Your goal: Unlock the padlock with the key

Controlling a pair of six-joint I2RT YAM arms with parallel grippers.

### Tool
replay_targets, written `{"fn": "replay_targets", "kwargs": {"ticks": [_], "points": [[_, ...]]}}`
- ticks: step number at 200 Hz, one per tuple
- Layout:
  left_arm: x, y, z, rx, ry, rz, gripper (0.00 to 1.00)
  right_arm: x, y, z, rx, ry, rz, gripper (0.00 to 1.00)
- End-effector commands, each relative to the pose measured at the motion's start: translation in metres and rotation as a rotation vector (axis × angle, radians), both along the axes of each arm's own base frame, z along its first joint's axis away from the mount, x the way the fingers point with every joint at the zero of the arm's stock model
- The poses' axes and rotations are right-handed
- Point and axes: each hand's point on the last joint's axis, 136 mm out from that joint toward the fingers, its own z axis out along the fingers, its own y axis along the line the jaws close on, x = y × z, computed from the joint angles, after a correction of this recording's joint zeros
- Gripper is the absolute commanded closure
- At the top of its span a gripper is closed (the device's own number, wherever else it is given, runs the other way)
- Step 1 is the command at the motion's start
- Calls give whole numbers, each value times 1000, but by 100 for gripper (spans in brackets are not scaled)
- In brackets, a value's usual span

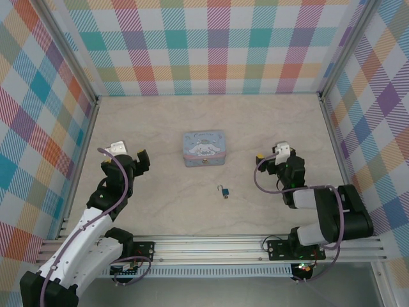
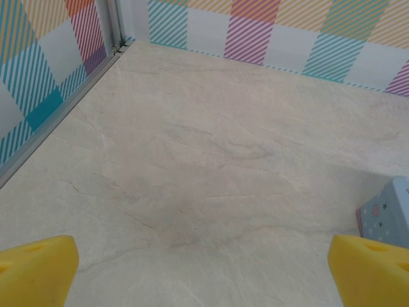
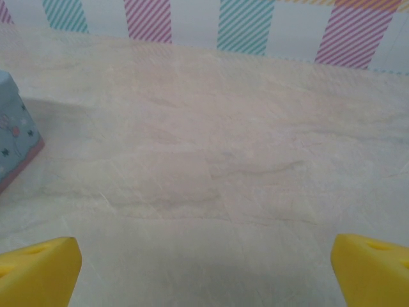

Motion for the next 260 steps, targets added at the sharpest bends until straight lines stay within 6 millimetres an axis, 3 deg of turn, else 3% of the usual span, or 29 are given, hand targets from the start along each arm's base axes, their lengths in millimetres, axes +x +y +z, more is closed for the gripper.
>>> {"fn": "replay_targets", "kwargs": {"ticks": [1, 38, 62, 121, 172, 213, 260], "points": [[0, 2, 5, 10, -4, -5, 0, 7, -8, 16, 16, -90, -25, 0], [1, 4, 0, 42, 21, -6, 0, 23, -15, 2, 53, 2, -53, 0], [5, 7, -5, 66, 38, 9, 0, 38, -37, -3, 134, 89, -127, 0], [20, 13, -31, 113, 86, 19, 0, 37, -37, -3, 141, 86, -120, 0], [39, 12, -41, 113, 33, -6, 0, 37, -38, -3, 140, 86, -121, 0], [59, 2, -51, 160, -63, -76, 0, 37, -38, -3, 141, 86, -122, 0], [69, -18, -66, 149, -149, -189, 0, 37, -38, -3, 141, 87, -122, 0]]}}
